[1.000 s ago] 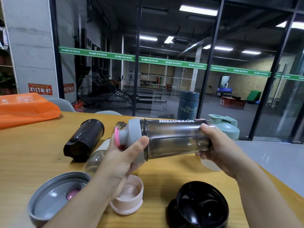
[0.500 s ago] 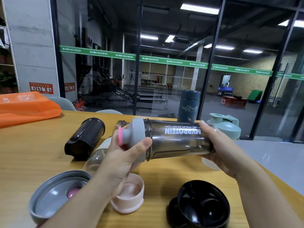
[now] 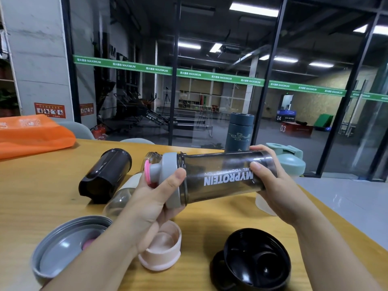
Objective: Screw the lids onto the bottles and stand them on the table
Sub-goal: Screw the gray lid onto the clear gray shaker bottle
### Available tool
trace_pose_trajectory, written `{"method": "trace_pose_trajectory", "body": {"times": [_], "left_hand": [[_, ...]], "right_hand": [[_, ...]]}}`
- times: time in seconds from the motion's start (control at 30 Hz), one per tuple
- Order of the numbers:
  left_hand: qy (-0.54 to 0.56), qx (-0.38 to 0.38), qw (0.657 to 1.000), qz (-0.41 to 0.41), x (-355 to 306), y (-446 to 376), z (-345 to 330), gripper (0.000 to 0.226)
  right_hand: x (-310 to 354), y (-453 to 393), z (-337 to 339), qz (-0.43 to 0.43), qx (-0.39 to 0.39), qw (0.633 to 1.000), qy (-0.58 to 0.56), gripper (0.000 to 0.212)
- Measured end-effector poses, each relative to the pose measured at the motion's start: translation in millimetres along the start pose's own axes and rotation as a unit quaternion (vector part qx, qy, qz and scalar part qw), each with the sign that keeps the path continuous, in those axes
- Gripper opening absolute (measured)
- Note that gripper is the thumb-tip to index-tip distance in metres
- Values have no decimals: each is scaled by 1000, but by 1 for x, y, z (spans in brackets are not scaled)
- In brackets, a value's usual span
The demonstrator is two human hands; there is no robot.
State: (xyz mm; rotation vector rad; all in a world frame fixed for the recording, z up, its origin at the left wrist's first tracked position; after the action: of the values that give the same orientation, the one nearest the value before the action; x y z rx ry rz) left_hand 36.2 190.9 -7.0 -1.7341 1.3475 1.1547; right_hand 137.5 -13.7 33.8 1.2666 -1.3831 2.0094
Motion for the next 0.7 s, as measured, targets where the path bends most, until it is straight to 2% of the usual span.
{"method": "trace_pose_trajectory", "body": {"times": [0.13, 0.2, 0.27, 0.33, 0.5, 0.57, 0.63, 0.67, 0.7], "left_hand": [[-27, -1, 999, -37, 0, -2, 2, 94], [-46, -3, 997, -66, -1, -3, 3, 91], [-71, 7, 993, -93, -4, -1, 3, 87], [-87, 16, 990, -111, -5, 1, 1, 94], [-91, 15, 988, -127, -3, 1, -1, 83], [-89, 9, 988, -126, -2, 0, 0, 93], [-66, -11, 990, -121, -1, -1, 0, 110], [-40, -22, 992, -122, -2, -1, 0, 109], [-9, -32, 992, -126, -4, -1, 0, 98]], "right_hand": [[-5, -3, 0, -36, -27, 999, -18, 33], [-6, -3, 0, -64, -32, 997, -10, 29], [-6, -2, 0, -92, -26, 995, 2, 37], [-5, -2, 0, -107, -21, 994, 14, 44], [-5, 0, 5, -121, -32, 992, 7, 54], [-4, 1, 6, -123, -23, 992, -4, 52], [-3, 1, 6, -121, 0, 992, -22, 48], [-3, 2, 5, -119, 15, 992, -37, 49], [-2, 2, 5, -119, 32, 991, -58, 52]]}}
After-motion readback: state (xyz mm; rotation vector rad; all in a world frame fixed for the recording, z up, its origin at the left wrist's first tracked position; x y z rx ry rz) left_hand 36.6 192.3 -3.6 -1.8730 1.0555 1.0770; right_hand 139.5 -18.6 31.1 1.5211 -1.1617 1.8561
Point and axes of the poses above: each hand's wrist, its own y-axis away from the middle knuckle, its own z-axis out of the back of the hand, x = y × z, the point moved 3 cm from there along -y, towards the middle knuckle, and after that the axes turned 12 degrees about z, right-handed, at the moved point
